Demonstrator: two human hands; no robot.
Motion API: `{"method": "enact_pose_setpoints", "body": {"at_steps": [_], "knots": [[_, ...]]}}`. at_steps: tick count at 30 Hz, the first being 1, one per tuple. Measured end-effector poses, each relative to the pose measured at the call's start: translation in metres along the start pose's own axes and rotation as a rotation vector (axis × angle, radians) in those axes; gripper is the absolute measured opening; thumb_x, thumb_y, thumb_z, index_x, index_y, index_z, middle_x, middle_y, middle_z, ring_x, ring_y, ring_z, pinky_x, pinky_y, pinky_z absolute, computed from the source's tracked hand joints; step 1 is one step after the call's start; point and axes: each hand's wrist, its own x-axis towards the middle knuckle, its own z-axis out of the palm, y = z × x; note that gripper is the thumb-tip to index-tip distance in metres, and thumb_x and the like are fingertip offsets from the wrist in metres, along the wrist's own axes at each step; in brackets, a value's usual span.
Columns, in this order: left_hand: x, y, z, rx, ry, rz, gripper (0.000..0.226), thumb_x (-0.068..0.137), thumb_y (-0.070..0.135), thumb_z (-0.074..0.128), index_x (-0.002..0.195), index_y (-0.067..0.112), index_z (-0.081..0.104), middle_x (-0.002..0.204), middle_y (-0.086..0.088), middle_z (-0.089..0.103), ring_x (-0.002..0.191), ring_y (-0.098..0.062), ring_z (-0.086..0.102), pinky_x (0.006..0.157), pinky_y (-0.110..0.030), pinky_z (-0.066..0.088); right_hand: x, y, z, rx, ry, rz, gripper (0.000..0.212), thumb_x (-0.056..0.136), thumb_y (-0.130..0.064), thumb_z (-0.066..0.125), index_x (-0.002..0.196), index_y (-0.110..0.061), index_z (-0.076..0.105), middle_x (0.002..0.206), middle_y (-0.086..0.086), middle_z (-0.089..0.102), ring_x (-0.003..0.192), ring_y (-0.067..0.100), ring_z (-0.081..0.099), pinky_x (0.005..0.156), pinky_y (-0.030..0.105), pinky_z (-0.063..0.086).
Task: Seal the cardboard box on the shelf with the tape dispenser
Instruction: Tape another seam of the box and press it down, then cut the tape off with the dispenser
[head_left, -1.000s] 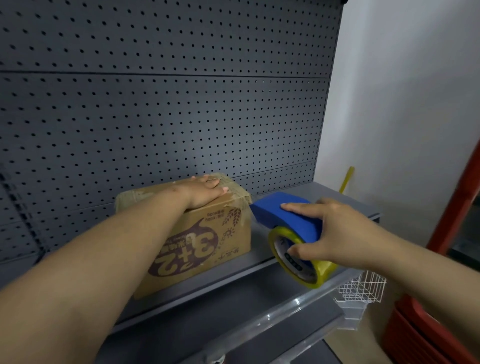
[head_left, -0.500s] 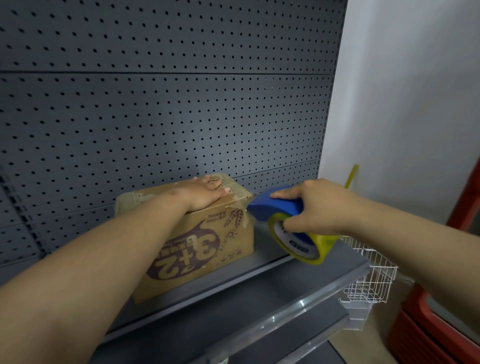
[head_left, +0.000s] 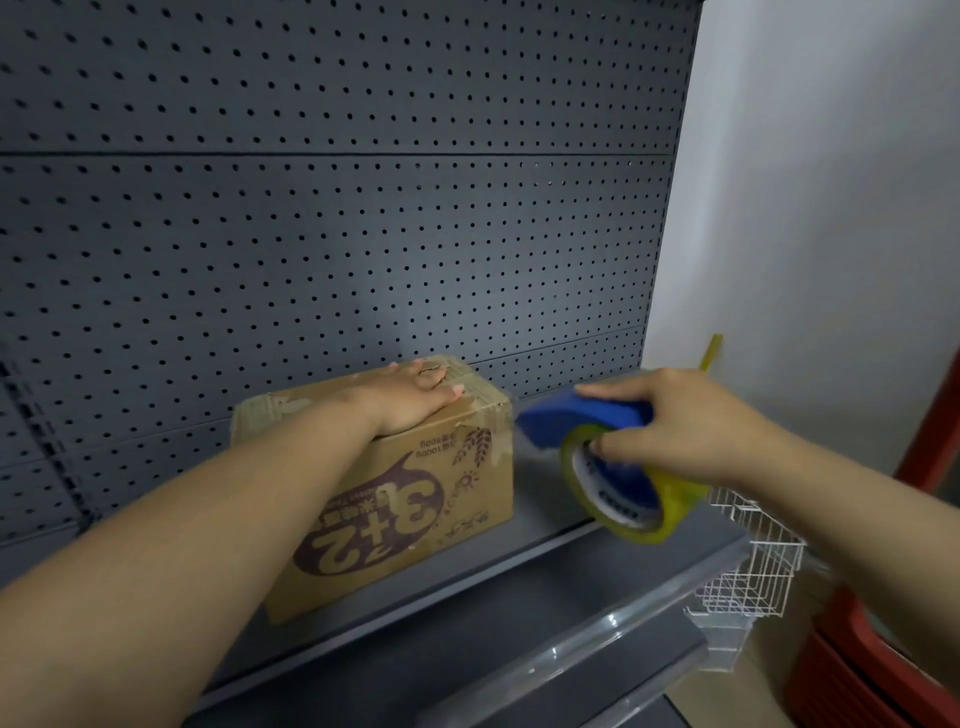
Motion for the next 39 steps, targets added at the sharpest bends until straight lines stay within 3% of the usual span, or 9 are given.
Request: {"method": "enact_pose_setpoints", "body": {"at_steps": [6, 13, 22, 27, 29, 32, 35, 37, 39], "knots": [[-0.005, -0.001, -0.001, 0.011, 0.050, 0.011, 0.069, 0.088, 0.065, 0.014, 0.149, 0.035, 0.006, 0.161, 0.004, -0.002, 0.148, -0.022, -0.001, 0.116, -0.045, 0.003, 0.046, 0.034, 0.006, -0.144, 0.132, 0.125, 0.070, 0.073, -0.049, 0.066, 0.135, -0.035, 0.038, 0.115, 0.016, 0.043, 0.110, 0.023, 0.042, 0.091, 0.032, 0.040], [0.000, -0.006, 0.000, 0.022, 0.063, 0.028, 0.069, 0.086, 0.068, 0.012, 0.148, 0.038, 0.009, 0.160, 0.006, 0.001, 0.148, -0.020, 0.000, 0.117, -0.051, 0.002, 0.100, 0.055, 0.063, -0.330, 0.066, 0.055, 0.068, 0.077, -0.060, 0.055, 0.136, -0.032, 0.036, 0.119, 0.014, 0.031, 0.093, 0.033, 0.054, 0.092, 0.038, 0.046], [0.000, -0.007, 0.000, 0.013, 0.069, 0.038, 0.067, 0.087, 0.067, 0.011, 0.148, 0.040, 0.010, 0.160, 0.008, 0.001, 0.147, -0.017, 0.000, 0.118, -0.051, 0.001, 0.143, 0.087, 0.132, -0.519, -0.095, -0.087, 0.074, 0.078, -0.060, 0.053, 0.140, -0.034, 0.022, 0.127, 0.015, 0.030, 0.108, 0.036, 0.041, 0.094, 0.051, 0.043], [-0.004, -0.010, -0.009, -0.178, 0.063, 0.077, 0.065, 0.087, 0.066, 0.007, 0.145, 0.041, 0.023, 0.159, 0.010, 0.011, 0.147, -0.014, 0.008, 0.119, -0.048, 0.004, 0.152, 0.097, 0.151, -0.539, -0.155, -0.173, 0.077, 0.071, -0.076, 0.040, 0.136, -0.036, 0.032, 0.128, 0.011, 0.033, 0.115, 0.033, 0.037, 0.099, 0.047, 0.033], [-0.012, -0.015, -0.018, -0.375, 0.061, 0.051, 0.069, 0.083, 0.070, 0.009, 0.139, 0.042, 0.038, 0.155, 0.013, 0.027, 0.143, -0.013, 0.024, 0.117, -0.039, 0.013, 0.154, 0.094, 0.152, -0.386, -0.176, -0.137, 0.081, 0.067, -0.084, 0.015, 0.131, -0.040, 0.040, 0.125, 0.009, 0.037, 0.114, 0.031, 0.039, 0.099, 0.044, 0.032], [-0.029, -0.026, -0.026, -0.395, 0.074, 0.050, 0.069, 0.082, 0.069, 0.010, 0.130, 0.042, 0.050, 0.145, 0.021, 0.037, 0.137, -0.008, 0.033, 0.111, -0.031, 0.019, 0.159, 0.077, 0.131, -0.073, -0.151, 0.024, 0.056, 0.086, -0.064, 0.018, 0.125, -0.040, 0.048, 0.116, 0.008, 0.049, 0.113, 0.029, 0.042, 0.097, 0.041, 0.032], [-0.049, -0.052, -0.024, -0.385, 0.120, 0.041, 0.070, 0.079, 0.073, 0.010, 0.132, 0.045, 0.046, 0.137, 0.032, 0.025, 0.134, 0.005, 0.022, 0.111, -0.026, 0.013, 0.163, 0.050, 0.103, 0.553, 0.052, 0.175, 0.052, 0.090, -0.057, 0.028, 0.116, -0.025, 0.058, 0.117, -0.005, 0.055, 0.119, 0.021, 0.045, 0.103, 0.041, 0.032], [-0.066, -0.072, -0.015, -0.368, 0.207, 0.020, 0.076, 0.074, 0.082, 0.011, 0.136, 0.048, 0.038, 0.140, 0.033, 0.013, 0.131, 0.010, 0.009, 0.114, -0.027, 0.005, 0.158, 0.025, 0.091, 0.827, 0.006, 0.206, 0.064, 0.084, -0.064, 0.030, 0.134, -0.025, 0.043, 0.141, -0.006, 0.043, 0.132, 0.016, 0.035, 0.110, 0.041, 0.024], [-0.089, -0.084, 0.000, -0.409, 0.347, -0.074, 0.063, 0.078, 0.076, 0.017, 0.134, 0.051, 0.033, 0.140, 0.033, 0.008, 0.131, 0.010, 0.003, 0.116, -0.031, 0.002, 0.145, 0.005, 0.089, 0.884, -0.117, 0.205, 0.065, 0.084, -0.064, 0.031, 0.134, -0.024, 0.043, 0.139, -0.004, 0.044, 0.132, 0.020, 0.037, 0.108, 0.041, 0.025]]}}
